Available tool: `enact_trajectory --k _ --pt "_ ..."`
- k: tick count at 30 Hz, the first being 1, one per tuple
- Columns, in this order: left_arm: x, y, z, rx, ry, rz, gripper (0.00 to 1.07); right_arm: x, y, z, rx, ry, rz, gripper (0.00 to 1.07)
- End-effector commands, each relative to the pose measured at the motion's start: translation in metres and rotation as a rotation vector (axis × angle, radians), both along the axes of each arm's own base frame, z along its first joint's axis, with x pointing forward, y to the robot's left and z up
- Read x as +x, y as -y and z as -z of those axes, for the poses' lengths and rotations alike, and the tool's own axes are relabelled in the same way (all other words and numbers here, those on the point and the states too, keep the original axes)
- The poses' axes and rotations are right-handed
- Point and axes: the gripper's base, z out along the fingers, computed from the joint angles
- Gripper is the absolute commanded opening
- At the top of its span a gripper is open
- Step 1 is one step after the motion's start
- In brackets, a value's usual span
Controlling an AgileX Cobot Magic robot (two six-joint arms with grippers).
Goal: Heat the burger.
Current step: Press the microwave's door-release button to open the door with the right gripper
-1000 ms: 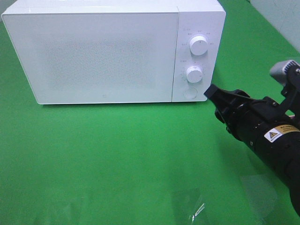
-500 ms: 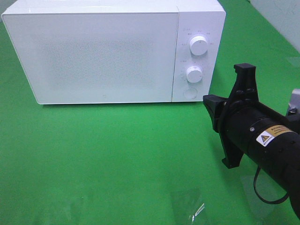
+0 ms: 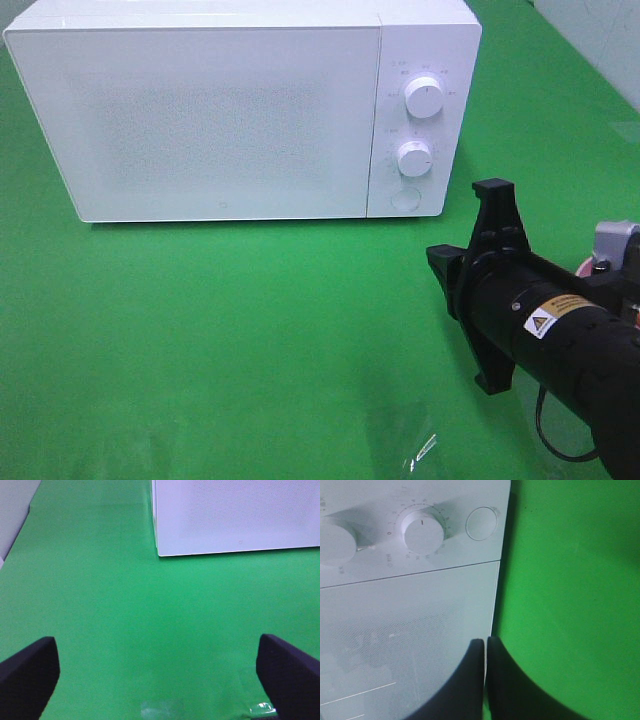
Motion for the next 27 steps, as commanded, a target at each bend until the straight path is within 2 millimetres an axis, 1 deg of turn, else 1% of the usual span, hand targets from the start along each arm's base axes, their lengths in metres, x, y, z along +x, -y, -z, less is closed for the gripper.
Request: enact_trajectory --k 1,8,9,12,13,14,16,19,21,24,26,27 --pt "-0.003 0.001 -0.001 -0.004 0.037 0.007 1.00 0.002 -0.001 0.006 -0.009 -0.015 0.029 0.00" --pt "-0.003 0.001 -0.001 -0.004 0.037 0.007 1.00 0.009 -0.007 0.014 -0.024 -0.025 0.038 0.00" --pt "-0.003 0.001 -0.001 -0.004 0.037 0.007 1.00 0.013 -0.007 0.015 -0.028 -0.026 0.046 0.00" --pt "-0.003 0.001 -0.001 -0.004 0.037 0.007 1.00 0.016 -0.006 0.016 -0.030 -0.025 0.051 0.00" --pt "-0.003 0.001 -0.001 -0.004 0.037 0.007 1.00 0.022 -0.006 0.017 -0.033 -0.025 0.057 0.00" --pt "-0.003 0.001 -0.001 -0.004 0.037 0.007 1.00 0.022 -0.006 0.017 -0.033 -0.025 0.057 0.00" --pt "-0.003 0.001 -0.001 -0.004 0.037 0.007 1.00 0.031 -0.005 0.019 -0.035 -0.024 0.064 0.01" --pt "-0.003 0.001 -0.001 -0.004 0.037 0.007 1.00 0.036 -0.004 0.018 -0.034 -0.024 0.066 0.01" --pt "-0.003 0.001 -0.001 -0.004 0.035 0.007 1.00 0.048 -0.001 0.015 -0.027 -0.024 0.080 0.01" --pt "-0.003 0.001 -0.001 -0.005 0.033 0.007 1.00 0.051 -0.001 0.014 -0.025 -0.022 0.080 0.01" --pt "-0.002 0.000 -0.001 -0.005 0.030 0.007 1.00 0.062 0.002 0.009 -0.033 -0.001 0.081 0.01" --pt "-0.002 0.000 -0.001 -0.005 0.030 0.007 1.00 0.062 0.002 0.009 -0.033 -0.001 0.081 0.01"
